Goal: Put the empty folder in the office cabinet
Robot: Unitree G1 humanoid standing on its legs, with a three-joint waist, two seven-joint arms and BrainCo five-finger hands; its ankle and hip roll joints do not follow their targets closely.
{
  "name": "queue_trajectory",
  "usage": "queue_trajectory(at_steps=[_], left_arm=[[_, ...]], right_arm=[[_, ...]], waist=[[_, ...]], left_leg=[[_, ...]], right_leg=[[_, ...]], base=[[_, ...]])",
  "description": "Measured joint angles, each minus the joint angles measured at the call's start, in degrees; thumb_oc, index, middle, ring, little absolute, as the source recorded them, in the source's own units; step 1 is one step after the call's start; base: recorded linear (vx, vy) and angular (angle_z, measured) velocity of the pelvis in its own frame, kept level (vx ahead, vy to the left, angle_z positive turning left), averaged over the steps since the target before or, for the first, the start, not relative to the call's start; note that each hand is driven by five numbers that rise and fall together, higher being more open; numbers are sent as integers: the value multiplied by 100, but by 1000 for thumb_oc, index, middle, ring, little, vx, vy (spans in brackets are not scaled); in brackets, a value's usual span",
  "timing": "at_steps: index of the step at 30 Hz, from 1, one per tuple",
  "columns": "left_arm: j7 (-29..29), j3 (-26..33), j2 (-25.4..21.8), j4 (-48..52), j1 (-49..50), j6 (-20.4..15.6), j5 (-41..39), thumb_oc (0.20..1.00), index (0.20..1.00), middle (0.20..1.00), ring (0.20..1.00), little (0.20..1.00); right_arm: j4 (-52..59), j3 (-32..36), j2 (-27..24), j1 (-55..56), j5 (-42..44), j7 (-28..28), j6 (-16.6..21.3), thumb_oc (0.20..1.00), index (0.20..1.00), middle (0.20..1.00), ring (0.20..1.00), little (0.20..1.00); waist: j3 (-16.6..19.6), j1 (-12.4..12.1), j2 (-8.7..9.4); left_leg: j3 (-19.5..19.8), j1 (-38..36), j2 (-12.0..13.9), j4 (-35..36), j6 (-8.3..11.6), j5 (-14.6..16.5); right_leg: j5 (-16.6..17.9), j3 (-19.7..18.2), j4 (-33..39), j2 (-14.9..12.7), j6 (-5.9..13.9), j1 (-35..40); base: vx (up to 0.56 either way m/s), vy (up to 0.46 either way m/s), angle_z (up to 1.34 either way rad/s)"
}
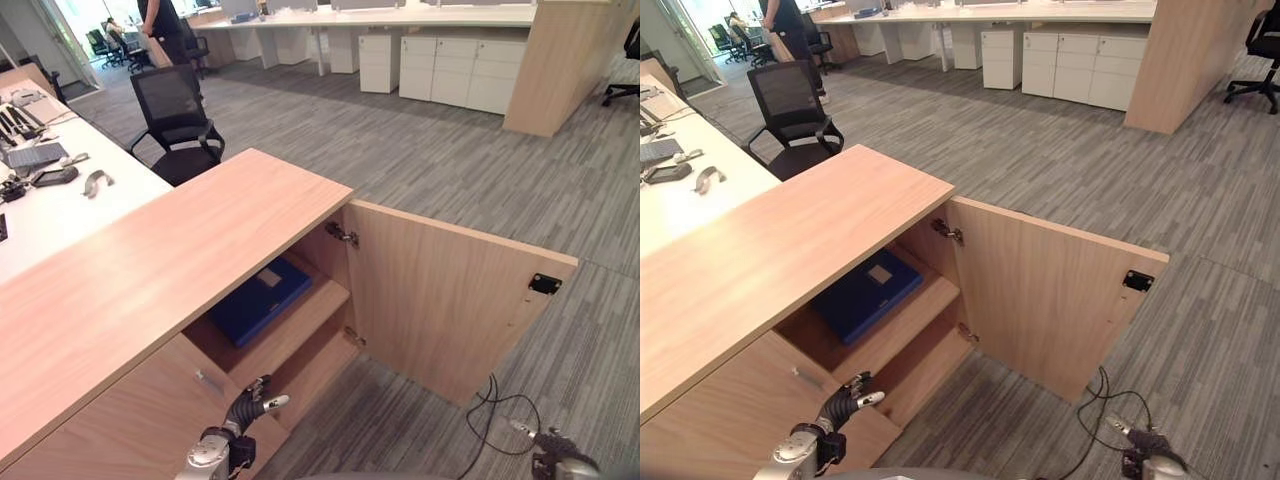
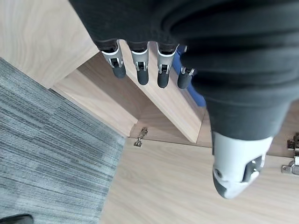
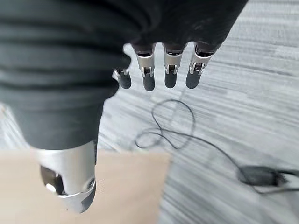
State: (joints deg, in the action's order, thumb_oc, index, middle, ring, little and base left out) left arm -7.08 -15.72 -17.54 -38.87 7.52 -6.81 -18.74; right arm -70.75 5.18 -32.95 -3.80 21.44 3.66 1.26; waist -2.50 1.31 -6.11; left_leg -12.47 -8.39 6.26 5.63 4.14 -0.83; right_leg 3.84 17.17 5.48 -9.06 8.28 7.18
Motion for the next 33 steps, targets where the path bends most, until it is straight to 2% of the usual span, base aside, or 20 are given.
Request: queue_trajectory(at_steps=[6,9,16,22,31,33], left_arm=[[-113,-29,-114,32,34,0,17,1000,1000,1000,1000,1000],[-147,-72,-115,10,36,2,158,1000,1000,1000,1000,1000],[-233,-218,-118,-164,35,4,178,1000,1000,1000,1000,1000],[-237,-280,-76,-166,42,4,177,1000,1000,1000,1000,1000],[-234,-323,-74,-121,54,21,171,1000,1000,1000,1000,1000],[-233,-325,-76,-92,68,29,169,1000,1000,1000,1000,1000]], right_arm=[[-172,211,-990,-908,223,9,20,1000,1000,1000,1000,1000],[-183,188,-1210,-1333,225,7,56,1000,1000,1000,1000,1000],[-164,-278,-1663,-2503,251,5,79,1000,1000,1000,1000,1000],[-168,-698,-1579,-2866,284,-7,67,1000,1000,1000,1000,1000],[-174,-850,-995,-2923,478,77,64,1000,1000,1000,1000,1000],[-187,-908,-727,-2922,553,141,59,1000,1000,1000,1000,1000]], waist=[[-38,-5,32],[-54,-24,37],[-83,-82,-111],[-78,-192,-155],[-76,-280,-143],[-65,-303,-124]], left_leg=[[-65,-60,-1,-49,16,-17],[-62,-134,7,-52,16,-19],[-70,-178,4,-49,22,-22],[-17,-179,5,-50,34,-35],[94,-152,24,-52,42,-55],[107,-139,40,-50,53,-62]], right_leg=[[36,-59,2,8,-39,15],[68,-50,2,20,-74,67],[45,-52,3,10,-44,110],[50,-19,2,15,-53,136],[64,107,1,35,-83,186],[61,148,2,46,-85,210]], base=[[9,-26,-5],[0,0,0],[0,0,0],[-4,-8,3],[-5,-6,6],[-4,-4,2]])
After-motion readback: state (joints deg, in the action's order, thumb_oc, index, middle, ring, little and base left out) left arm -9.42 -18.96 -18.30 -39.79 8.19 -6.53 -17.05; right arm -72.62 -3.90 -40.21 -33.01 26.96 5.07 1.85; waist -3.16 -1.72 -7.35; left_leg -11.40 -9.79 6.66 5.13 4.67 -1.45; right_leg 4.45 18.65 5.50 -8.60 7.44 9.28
